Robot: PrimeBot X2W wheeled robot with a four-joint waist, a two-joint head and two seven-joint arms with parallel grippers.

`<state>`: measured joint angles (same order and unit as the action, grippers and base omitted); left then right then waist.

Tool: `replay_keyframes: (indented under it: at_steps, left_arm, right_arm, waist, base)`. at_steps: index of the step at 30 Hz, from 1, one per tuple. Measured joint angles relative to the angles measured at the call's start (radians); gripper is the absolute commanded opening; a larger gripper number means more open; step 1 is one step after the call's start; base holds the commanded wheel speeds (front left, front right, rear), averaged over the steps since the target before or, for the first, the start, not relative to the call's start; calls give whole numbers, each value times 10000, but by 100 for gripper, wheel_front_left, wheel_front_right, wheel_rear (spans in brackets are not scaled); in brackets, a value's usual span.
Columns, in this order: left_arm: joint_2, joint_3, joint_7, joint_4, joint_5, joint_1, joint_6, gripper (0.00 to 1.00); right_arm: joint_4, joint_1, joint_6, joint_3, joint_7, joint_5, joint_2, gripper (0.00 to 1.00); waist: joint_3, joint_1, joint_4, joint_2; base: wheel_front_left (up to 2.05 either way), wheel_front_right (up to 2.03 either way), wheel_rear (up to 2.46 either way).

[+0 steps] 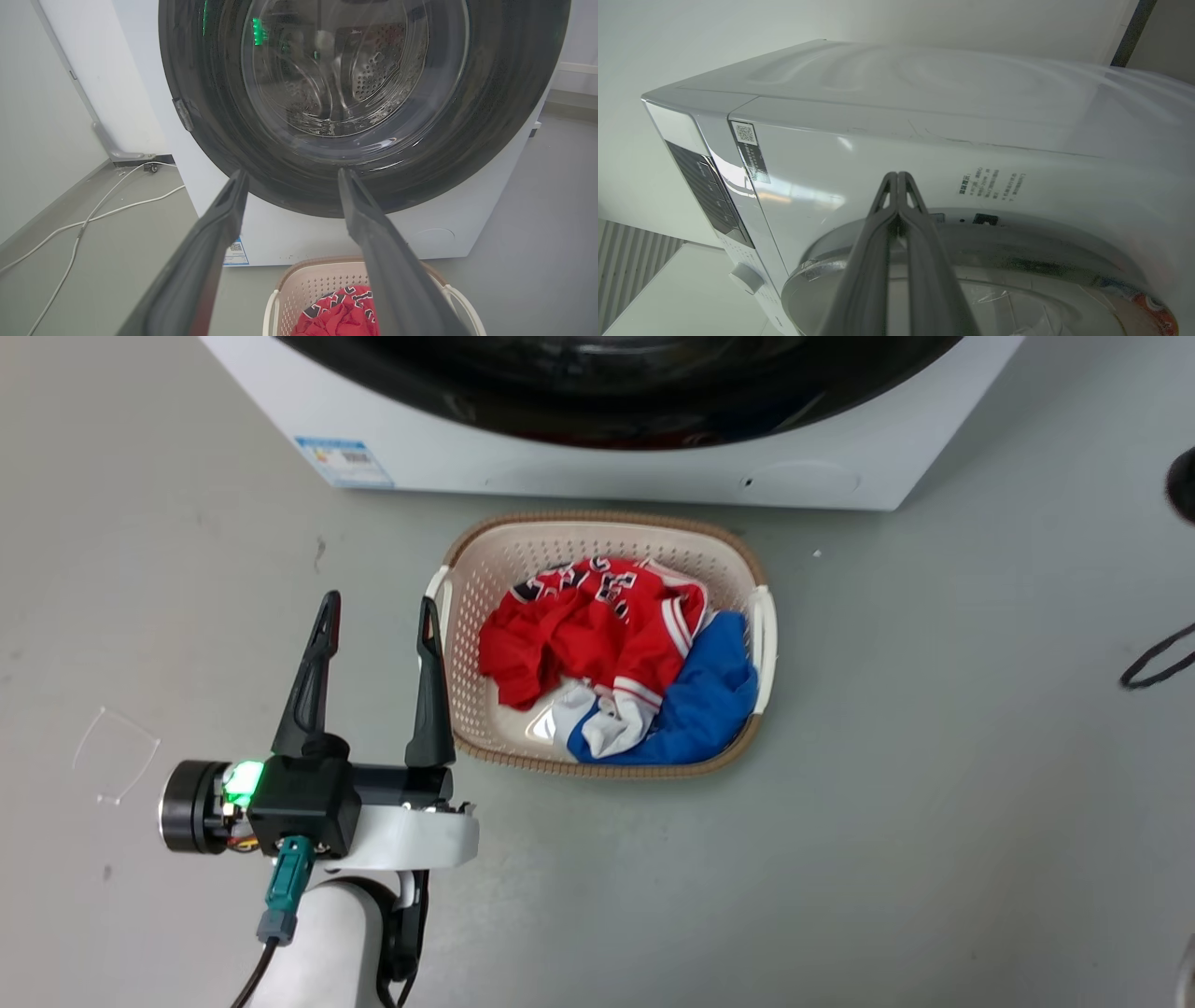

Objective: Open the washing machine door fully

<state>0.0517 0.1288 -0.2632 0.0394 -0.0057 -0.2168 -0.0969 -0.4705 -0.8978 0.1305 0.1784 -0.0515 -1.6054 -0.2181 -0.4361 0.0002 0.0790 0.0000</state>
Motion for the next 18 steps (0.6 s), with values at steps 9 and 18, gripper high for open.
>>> replay_keyframes:
  at_steps: [9,18]
  left_arm:
    - [0,125,0,161,-77,-378,-102,100]
    - [0,297,0,196,-165,-542,-173,100]
  right_arm:
    - [-1471,-1599,0,-886,-1294,612,-867,0]
    - [-1879,-2636,0,-1634,-2499,936,-1310,0]
  waist:
    - [-988,0,532,0]
    - [-1405,0,765,0]
  base:
    - [0,0,0]
    - [0,0,0]
